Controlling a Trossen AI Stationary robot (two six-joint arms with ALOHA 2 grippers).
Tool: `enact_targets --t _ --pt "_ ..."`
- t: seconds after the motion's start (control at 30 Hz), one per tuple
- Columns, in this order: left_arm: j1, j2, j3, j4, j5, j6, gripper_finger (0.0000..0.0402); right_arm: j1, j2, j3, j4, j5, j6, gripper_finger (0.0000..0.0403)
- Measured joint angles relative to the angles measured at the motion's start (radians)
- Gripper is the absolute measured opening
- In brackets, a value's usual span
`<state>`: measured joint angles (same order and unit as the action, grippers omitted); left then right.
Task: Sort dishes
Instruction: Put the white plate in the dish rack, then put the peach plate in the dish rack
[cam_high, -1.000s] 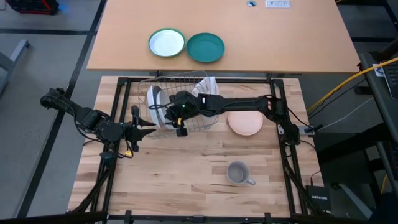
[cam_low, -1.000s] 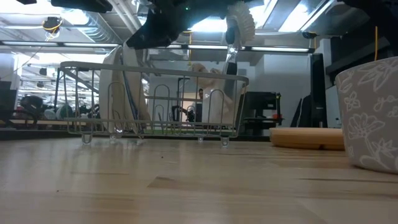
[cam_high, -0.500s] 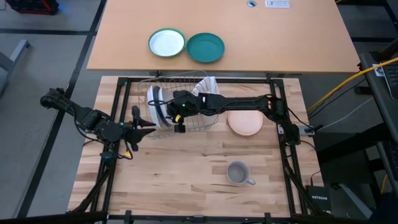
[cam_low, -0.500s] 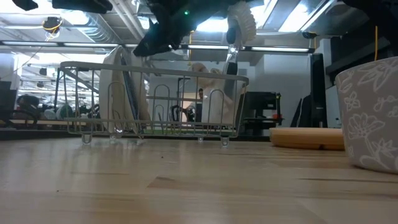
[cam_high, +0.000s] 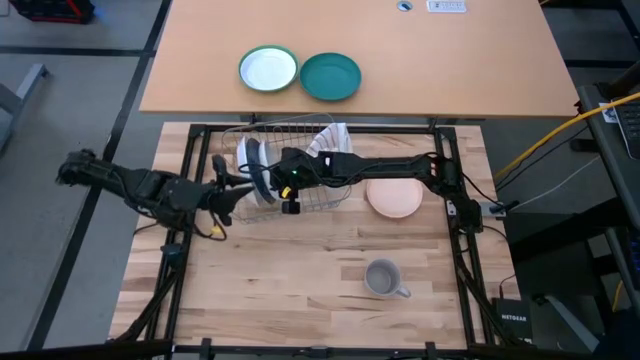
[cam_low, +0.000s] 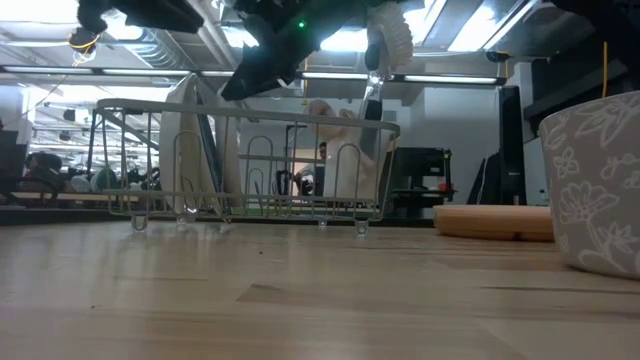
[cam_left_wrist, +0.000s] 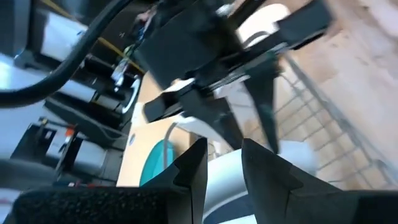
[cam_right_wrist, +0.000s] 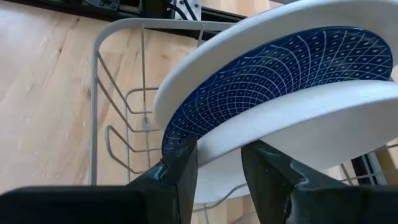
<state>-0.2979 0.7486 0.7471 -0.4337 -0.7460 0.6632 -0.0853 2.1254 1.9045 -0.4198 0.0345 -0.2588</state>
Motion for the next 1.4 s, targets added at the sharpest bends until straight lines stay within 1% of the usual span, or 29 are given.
enact_targets --t 0.2,0.4,0.5,0.7,0.83,1.0,1.17,1.27,1.4 --pt "0.059 0.000 0.000 0.012 0.005 0.031 0.0090 0.000 0.000 0.000 0.000 0.000 0.000 0.0128" --pt "0.089 0.000 0.000 0.012 0.062 0.034 0.0090 0.000 0.000 0.000 -0.001 0.000 0.008 0.0135" --pt "0.097 0.000 0.000 0.011 0.070 0.034 0.0090 0.000 0.000 0.000 -0.002 0.000 0.035 0.0155" --pt "0.105 0.000 0.000 0.005 0.070 0.034 0.0090 0.000 0.000 0.000 0.002 0.026 0.045 0.0219" --pt "0.105 0.000 0.000 0.003 0.070 0.033 0.0090 -0.008 0.000 0.007 -0.003 0.026 0.044 0.0243" --pt "0.105 0.000 0.000 0.002 0.070 0.033 0.0090 -0.018 0.000 0.016 -0.003 0.034 0.043 0.0248" --pt "0.105 0.000 0.000 0.000 0.070 0.032 0.0090 -0.030 -0.002 0.059 -0.067 0.042 0.021 0.0248" --pt "0.105 0.000 0.000 0.000 0.071 0.032 0.0090 -0.038 -0.002 0.104 -0.143 0.048 0.016 0.0248" --pt "0.105 0.000 0.000 0.000 0.071 0.026 0.0090 -0.041 -0.003 0.146 -0.159 0.048 0.016 0.0248"
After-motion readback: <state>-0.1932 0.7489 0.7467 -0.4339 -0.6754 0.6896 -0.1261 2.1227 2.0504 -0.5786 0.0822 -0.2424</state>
